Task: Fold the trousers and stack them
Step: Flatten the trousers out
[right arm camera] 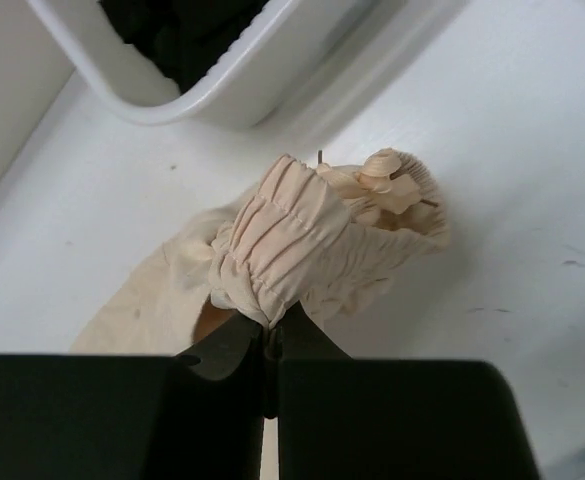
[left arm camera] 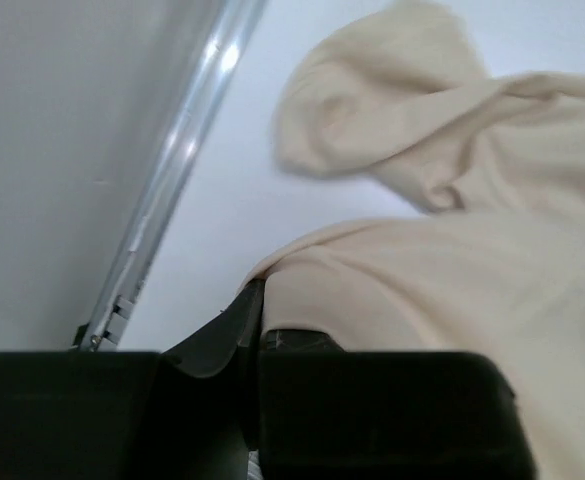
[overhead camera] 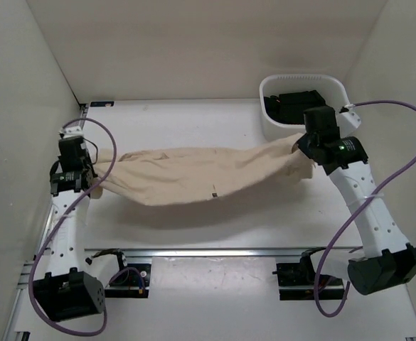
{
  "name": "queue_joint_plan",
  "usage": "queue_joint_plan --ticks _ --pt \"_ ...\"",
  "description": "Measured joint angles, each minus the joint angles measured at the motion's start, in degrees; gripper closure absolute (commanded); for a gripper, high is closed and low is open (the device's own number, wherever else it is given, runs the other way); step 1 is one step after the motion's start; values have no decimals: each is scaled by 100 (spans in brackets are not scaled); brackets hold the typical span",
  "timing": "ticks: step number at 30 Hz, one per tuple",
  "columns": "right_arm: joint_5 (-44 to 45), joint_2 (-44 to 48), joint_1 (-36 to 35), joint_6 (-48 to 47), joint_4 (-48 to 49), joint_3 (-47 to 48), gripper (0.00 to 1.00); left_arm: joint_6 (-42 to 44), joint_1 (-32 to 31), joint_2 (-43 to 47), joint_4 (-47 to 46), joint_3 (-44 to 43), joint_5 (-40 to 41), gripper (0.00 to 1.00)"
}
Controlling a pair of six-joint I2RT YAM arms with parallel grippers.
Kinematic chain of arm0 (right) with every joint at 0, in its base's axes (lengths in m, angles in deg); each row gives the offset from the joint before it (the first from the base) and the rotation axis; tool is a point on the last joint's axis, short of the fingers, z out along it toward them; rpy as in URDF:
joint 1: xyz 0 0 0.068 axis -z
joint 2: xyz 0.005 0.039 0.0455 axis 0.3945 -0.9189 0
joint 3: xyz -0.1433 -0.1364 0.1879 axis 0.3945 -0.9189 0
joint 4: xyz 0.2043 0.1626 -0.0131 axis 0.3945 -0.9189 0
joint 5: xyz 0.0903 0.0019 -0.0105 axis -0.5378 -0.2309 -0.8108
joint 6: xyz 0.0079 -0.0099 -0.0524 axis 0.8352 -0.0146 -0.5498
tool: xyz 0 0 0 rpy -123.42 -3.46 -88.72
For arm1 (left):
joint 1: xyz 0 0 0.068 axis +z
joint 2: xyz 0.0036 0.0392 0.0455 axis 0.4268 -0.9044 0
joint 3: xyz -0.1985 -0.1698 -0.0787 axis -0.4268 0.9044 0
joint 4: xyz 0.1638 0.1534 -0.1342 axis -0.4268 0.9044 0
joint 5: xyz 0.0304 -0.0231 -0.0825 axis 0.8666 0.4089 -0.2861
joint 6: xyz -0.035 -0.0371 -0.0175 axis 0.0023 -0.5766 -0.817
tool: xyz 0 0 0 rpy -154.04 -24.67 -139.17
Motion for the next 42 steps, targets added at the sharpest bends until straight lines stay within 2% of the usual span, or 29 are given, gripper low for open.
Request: queue_joint_plan --ticks 5,10,13,15,19,22,23,25,28,29,30,31,32,33,34,37,40,42 --pt "125 234 404 -560 -787 146 100 4 1032 -498 -118 -782 -59 86" --pt "-422 516 765 -837 -1051 116 100 -9 1897 -1222 -120 -1604 -780 86" --pt "-809 599 914 -1047 -1008 55 100 -9 2009 -1360 -109 -1685 -1064 86" --pt "-1036 310 1051 -1217 -1106 269 100 -7 1971 -1445 -57 -1718 -1106 86" --pt "-1399 -944 1143 -1427 -1263 1812 100 0 1888 -2037 92 -2439 -1099 86" --pt "-1576 -1174 1134 -1355 -1014 2328 100 -2 1910 -2396 138 -3180 -1134 86" --pt "-1600 -1067 1134 -1309 -1005 2253 100 -2 1939 -2374 98 -3254 -1180 86" --pt "-1604 -380 1143 -1163 -682 1412 100 -4 2009 -2114 57 -3073 -1244 86" --pt "-1550 979 1191 -785 -601 -350 98 -2 2118 -1261 -50 -1932 -1296 86" --pt "-1521 1410 1231 -590 -634 -968 93 -2 2146 -931 -15 -1451 -1296 83" --pt "-1491 1810 1263 -389 -706 -1563 65 0 2173 -551 -17 -824 -1300 77" --pt "-1434 2199 1296 -136 -789 -2177 45 11 2186 -258 59 -297 -1303 44" --pt "-1375 2433 1318 -28 -927 -2579 35 9 2197 -70 164 107 -1294 18" --pt "-1292 2745 1333 175 -1034 -2992 28 20 2214 101 197 560 -1255 0" --pt "-1215 2979 1333 413 -1180 -3364 23 24 2234 197 297 949 -1237 0" --pt "-931 3547 1333 929 -1615 -3866 22 9 2500 223 688 1604 -1145 0" --pt "-640 3921 1342 1296 -1818 -3877 22 15 3130 31 876 1399 -1165 0" --pt "-535 3943 1349 1427 -1871 -3877 22 15 3740 -413 1047 750 -1300 0"
